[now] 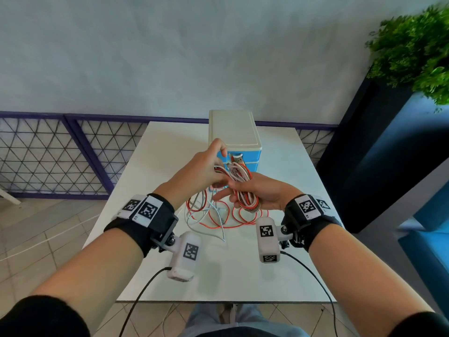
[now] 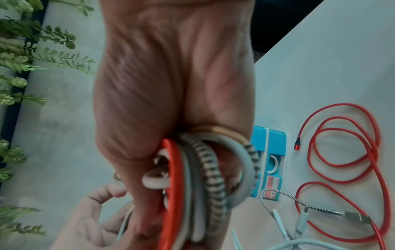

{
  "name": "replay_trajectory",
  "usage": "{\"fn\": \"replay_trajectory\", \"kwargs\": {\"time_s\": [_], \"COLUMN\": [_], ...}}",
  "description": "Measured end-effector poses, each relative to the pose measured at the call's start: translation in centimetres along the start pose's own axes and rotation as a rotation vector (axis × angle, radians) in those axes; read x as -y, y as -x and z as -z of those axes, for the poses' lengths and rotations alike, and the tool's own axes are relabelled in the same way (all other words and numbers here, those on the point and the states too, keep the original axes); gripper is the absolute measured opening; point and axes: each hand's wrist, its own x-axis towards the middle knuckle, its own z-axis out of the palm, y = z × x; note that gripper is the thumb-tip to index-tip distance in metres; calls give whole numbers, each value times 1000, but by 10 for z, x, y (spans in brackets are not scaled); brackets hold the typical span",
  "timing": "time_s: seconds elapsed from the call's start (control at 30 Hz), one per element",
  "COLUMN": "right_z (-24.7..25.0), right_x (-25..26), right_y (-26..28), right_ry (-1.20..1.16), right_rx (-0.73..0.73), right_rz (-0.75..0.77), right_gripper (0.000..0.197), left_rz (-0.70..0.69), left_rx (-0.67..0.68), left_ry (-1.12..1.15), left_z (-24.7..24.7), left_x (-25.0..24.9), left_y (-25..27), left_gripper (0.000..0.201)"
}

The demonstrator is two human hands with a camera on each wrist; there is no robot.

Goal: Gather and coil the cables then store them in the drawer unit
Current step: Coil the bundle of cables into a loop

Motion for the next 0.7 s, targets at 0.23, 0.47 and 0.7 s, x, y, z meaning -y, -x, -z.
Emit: {"fn": "replay_trajectory", "kwargs": {"time_s": [0.23,0.47,0.7], "right_z": [2,-5,-8], "right_x": [1,0,-1], "right_y": [5,-3,-7], "right_ry": [3,23,84], "right_rx": [-8,-159,-205], "right_rz": [13,5,22], "right_gripper": [11,17,15], "left_rz": [169,445,387], "left_rx": [90,419,388], "left_ry": [273,769,792], "left_z": [0,4,2], "left_x": [19,27,37], "left_y": [-4,5,7], "left_gripper": [31,65,28]}}
